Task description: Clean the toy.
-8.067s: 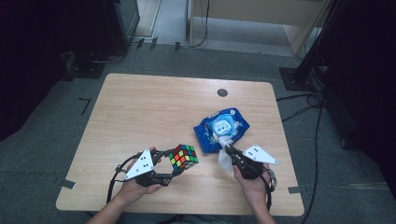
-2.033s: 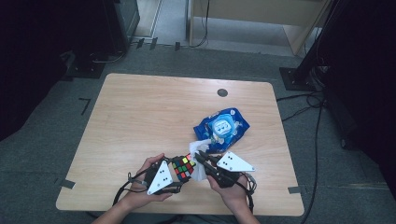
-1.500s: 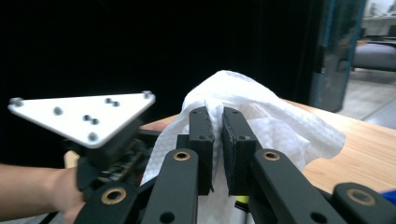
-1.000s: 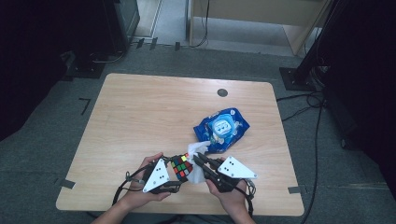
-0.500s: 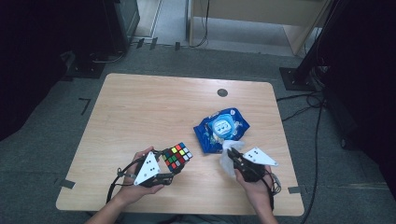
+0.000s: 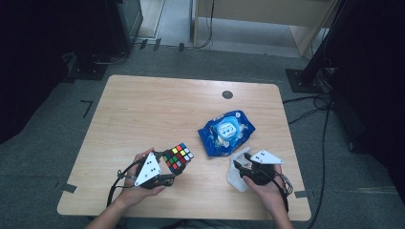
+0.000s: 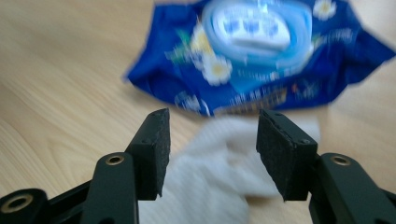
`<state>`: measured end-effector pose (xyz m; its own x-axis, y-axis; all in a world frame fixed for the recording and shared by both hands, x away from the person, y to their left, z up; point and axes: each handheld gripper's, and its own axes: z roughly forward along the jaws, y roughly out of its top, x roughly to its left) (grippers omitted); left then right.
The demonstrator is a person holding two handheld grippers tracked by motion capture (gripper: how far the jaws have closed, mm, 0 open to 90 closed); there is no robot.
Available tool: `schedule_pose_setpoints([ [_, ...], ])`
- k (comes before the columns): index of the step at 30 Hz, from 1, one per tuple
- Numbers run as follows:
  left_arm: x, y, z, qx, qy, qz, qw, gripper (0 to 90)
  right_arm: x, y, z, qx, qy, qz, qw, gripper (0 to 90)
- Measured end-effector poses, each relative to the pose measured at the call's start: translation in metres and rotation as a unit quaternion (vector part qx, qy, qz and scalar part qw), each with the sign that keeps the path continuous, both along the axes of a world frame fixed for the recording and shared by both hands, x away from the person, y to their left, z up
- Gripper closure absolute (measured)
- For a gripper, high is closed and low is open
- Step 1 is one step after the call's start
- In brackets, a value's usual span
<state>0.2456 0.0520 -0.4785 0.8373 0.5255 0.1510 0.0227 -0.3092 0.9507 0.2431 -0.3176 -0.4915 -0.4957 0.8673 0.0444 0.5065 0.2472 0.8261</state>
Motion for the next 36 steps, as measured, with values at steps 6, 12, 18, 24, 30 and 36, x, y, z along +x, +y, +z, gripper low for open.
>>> schedule_pose_setpoints([
  [6,-0.001,-0.003,-0.001,0.001,0.0,-0.001,1.0,33.8,-0.015,0.027,0.03,0.1,-0.044,0.034,0.9934,40.9],
  [12,-0.007,-0.014,-0.003,0.01,-0.009,-0.01,0.9999,33.8,-0.028,0.082,0.047,0.188,-0.024,0.108,0.9761,26.4],
  [18,-0.017,-0.027,-0.006,0.031,-0.032,-0.021,0.9988,33.8,-0.028,0.116,0.052,0.235,0.016,0.109,0.9659,23.1],
  [24,-0.022,-0.032,-0.006,0.041,-0.045,-0.017,0.998,33.8,-0.026,0.119,0.045,0.241,0.047,0.078,0.9662,33.3],
  [30,-0.023,-0.036,-0.006,0.044,-0.052,-0.012,0.9976,33.8,-0.03,0.119,0.047,0.245,0.049,0.058,0.9664,34.2],
  [36,-0.023,-0.038,-0.009,0.054,-0.057,-0.006,0.9969,33.8,-0.031,0.12,0.045,0.245,0.054,0.045,0.9669,34.3],
])
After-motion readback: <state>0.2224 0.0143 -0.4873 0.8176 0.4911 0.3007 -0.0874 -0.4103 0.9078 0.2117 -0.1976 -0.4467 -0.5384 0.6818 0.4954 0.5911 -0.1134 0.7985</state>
